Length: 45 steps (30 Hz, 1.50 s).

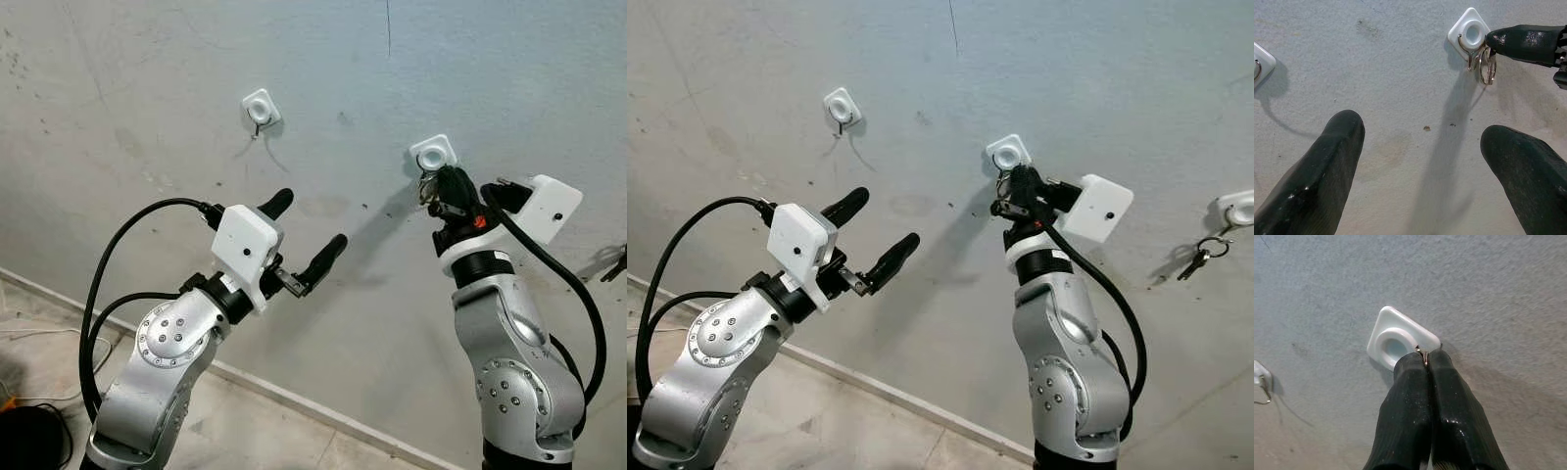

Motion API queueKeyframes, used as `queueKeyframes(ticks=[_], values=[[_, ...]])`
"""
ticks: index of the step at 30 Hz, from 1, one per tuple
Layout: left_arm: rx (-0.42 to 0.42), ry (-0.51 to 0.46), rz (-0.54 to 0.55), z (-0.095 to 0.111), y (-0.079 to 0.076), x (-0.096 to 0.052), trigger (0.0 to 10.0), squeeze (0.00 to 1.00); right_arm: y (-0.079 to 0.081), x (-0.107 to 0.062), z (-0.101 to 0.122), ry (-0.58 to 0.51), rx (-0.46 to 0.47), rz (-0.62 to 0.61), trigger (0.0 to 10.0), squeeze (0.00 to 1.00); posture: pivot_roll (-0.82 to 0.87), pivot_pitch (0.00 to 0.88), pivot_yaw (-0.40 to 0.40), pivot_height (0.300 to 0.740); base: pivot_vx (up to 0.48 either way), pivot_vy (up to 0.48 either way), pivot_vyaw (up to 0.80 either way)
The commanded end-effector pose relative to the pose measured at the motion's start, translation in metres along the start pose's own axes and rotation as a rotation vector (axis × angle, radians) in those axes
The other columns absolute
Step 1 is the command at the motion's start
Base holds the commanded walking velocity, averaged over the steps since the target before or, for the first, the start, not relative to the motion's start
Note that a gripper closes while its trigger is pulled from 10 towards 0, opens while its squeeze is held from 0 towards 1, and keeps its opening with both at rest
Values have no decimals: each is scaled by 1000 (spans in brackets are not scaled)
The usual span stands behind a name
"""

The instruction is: Hang keys on a hook

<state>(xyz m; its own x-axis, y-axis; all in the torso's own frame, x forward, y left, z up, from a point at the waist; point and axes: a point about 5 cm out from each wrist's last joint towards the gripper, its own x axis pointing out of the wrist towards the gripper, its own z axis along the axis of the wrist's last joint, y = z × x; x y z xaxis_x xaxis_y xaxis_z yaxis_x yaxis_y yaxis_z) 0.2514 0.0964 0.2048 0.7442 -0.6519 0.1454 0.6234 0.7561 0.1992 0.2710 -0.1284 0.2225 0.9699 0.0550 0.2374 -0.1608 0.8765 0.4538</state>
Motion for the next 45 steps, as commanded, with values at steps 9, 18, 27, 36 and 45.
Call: queueKeyframes(ticks=[9,18,27,36,45], values=[[-1,9,-7,-1,-1,0,10000,0,12,-8,3,-5,102,106,10000,0,174,0,-46,740,0,0,0],[-1,12,-10,-2,-1,1,10000,0,15,-6,2,-2,97,116,10000,0,176,0,-44,740,0,0,0],[0,14,-9,-2,-2,1,10000,0,14,-1,-1,-1,66,71,10000,0,181,0,-50,740,0,0,0],[-1,13,-9,-2,-2,1,10000,0,15,3,-4,-4,41,31,10000,0,185,0,-52,740,0,0,0],[-3,17,-12,-2,-3,1,10000,0,8,5,-3,-20,-14,-43,10000,0,184,0,-51,740,0,0,0]])
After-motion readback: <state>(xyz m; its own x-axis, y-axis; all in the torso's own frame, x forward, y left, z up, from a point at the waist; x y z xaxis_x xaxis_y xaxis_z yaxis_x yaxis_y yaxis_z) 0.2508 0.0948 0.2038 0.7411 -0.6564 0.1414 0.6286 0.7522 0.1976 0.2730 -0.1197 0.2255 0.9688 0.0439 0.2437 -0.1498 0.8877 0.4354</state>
